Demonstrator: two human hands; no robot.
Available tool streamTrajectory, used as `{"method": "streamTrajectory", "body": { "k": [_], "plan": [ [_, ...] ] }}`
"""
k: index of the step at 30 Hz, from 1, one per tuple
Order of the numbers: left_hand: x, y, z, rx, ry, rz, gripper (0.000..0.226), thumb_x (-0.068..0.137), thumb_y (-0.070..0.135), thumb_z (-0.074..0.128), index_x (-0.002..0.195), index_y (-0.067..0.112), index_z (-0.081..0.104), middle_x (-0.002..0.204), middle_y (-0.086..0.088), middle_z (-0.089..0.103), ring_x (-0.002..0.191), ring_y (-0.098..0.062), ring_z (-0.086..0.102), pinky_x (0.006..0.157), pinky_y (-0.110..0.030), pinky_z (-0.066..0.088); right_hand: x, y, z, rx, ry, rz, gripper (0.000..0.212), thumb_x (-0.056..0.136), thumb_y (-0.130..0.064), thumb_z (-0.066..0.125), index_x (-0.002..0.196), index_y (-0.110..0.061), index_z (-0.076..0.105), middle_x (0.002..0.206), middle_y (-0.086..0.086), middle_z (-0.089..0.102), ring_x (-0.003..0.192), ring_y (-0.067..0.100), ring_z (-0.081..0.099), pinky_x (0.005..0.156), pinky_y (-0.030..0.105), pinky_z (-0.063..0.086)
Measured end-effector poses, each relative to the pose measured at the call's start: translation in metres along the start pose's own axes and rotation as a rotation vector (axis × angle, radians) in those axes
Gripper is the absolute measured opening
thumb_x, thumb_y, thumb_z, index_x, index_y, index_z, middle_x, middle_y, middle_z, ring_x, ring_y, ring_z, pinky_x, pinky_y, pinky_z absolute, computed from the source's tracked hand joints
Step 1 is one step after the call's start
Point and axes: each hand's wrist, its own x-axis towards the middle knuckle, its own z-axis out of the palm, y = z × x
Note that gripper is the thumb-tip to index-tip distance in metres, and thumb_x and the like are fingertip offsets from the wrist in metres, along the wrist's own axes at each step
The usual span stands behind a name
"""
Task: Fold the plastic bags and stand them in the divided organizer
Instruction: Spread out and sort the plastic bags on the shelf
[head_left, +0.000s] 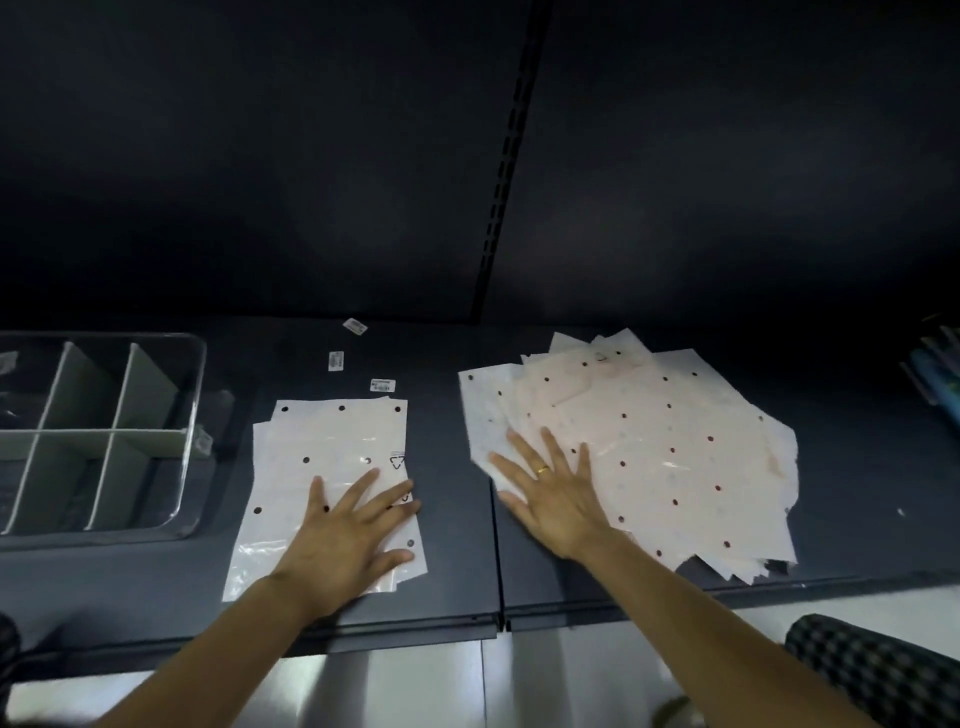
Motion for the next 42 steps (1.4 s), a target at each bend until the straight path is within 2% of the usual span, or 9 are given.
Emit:
{"method": "streamTrajectory", "body": {
  "k": [8,13,17,19,22,24,29,36,42],
  "plan": [
    [-0.021,-0.008,-0.008,-0.098,0.105,-0.150,0.102,0.071,0.080,-0.011,0.140,0.029,0.043,0.154,0.015,0.021,0.145,-0.018,0.014,0.109,-0.061,0.017,-0.017,0.104,-0.007,0.212,-0.079,0.125,0.047,0.096,-0.056,0.021,0.143,-0.051,0.015,0.156,-0.022,-0.004,0.146,0.016,-0.010,0.115,0.057,-0.002],
    [-0.019,0.007,-0.012,-0.158,0.126,-0.203,0.110,0.069,0.084,-0.012,0.135,0.022,0.049,0.154,0.008,0.025,0.144,-0.020,0.018,0.105,-0.059,0.024,-0.037,0.139,-0.026,0.643,0.456,0.231,0.037,0.095,-0.030,0.052,0.132,-0.030,0.053,0.147,-0.006,0.036,0.133,0.015,0.034,0.104,0.019,0.027],
    [-0.017,0.020,-0.008,-0.107,0.095,-0.258,0.106,0.066,0.082,-0.019,0.144,0.034,0.034,0.155,0.007,0.022,0.144,-0.023,0.018,0.103,-0.059,0.027,-0.068,0.185,-0.013,0.363,0.157,0.615,0.064,0.095,-0.042,0.047,0.150,-0.025,0.018,0.157,0.000,0.018,0.142,0.025,0.018,0.112,0.037,0.024],
    [-0.019,0.022,-0.006,-0.109,0.081,-0.270,0.110,0.064,0.082,-0.022,0.144,0.032,0.035,0.154,0.004,0.026,0.143,-0.025,0.023,0.101,-0.059,0.028,-0.081,0.193,-0.002,0.327,0.043,0.616,0.056,0.095,-0.042,0.048,0.146,-0.022,0.033,0.153,0.003,0.028,0.138,0.026,0.026,0.105,0.038,0.034],
    [-0.018,0.019,-0.003,-0.082,0.062,-0.277,0.115,0.057,0.084,-0.028,0.146,0.035,0.027,0.156,0.007,0.020,0.144,-0.022,0.017,0.105,-0.056,0.026,-0.087,0.191,0.005,0.333,0.258,0.592,0.023,0.093,-0.025,0.056,0.108,-0.010,0.068,0.120,0.008,0.059,0.110,0.028,0.050,0.074,0.033,0.045],
    [-0.017,0.018,-0.004,-0.077,0.047,-0.268,0.119,0.050,0.083,-0.033,0.148,0.039,0.017,0.158,0.012,0.008,0.146,-0.017,0.006,0.107,-0.051,0.022,-0.085,0.186,0.003,0.316,0.267,0.598,0.016,0.092,-0.021,0.057,0.092,-0.009,0.068,0.105,0.008,0.061,0.102,0.027,0.054,0.065,0.031,0.041],
    [-0.016,0.031,-0.012,-0.101,0.014,-0.191,0.121,0.048,0.086,-0.031,0.146,0.039,0.023,0.157,0.012,0.010,0.145,-0.016,0.008,0.108,-0.049,0.022,-0.088,0.178,0.002,0.312,-0.003,0.552,0.063,0.086,-0.054,0.057,0.140,-0.027,0.039,0.151,-0.002,0.028,0.137,0.024,0.024,0.104,0.037,0.035],
    [-0.016,0.032,-0.017,-0.141,-0.021,-0.155,0.125,0.043,0.089,-0.028,0.147,0.039,0.020,0.157,0.014,0.005,0.146,-0.015,0.003,0.109,-0.047,0.015,-0.089,0.165,-0.003,0.282,0.354,0.555,0.033,0.097,-0.033,0.046,0.094,-0.009,0.069,0.102,0.009,0.064,0.100,0.029,0.051,0.066,0.031,0.042],
    [0.001,0.070,-0.031,-0.928,0.157,-0.113,0.079,0.071,0.068,0.053,0.140,0.036,0.032,0.143,0.019,0.030,0.137,-0.009,0.030,0.113,-0.027,0.023,-0.049,0.070,-0.056,0.643,0.461,0.509,0.043,0.095,-0.027,0.051,0.055,-0.017,0.037,0.056,0.002,0.047,0.062,0.028,0.050,0.057,0.032,0.028]
  ]
}}
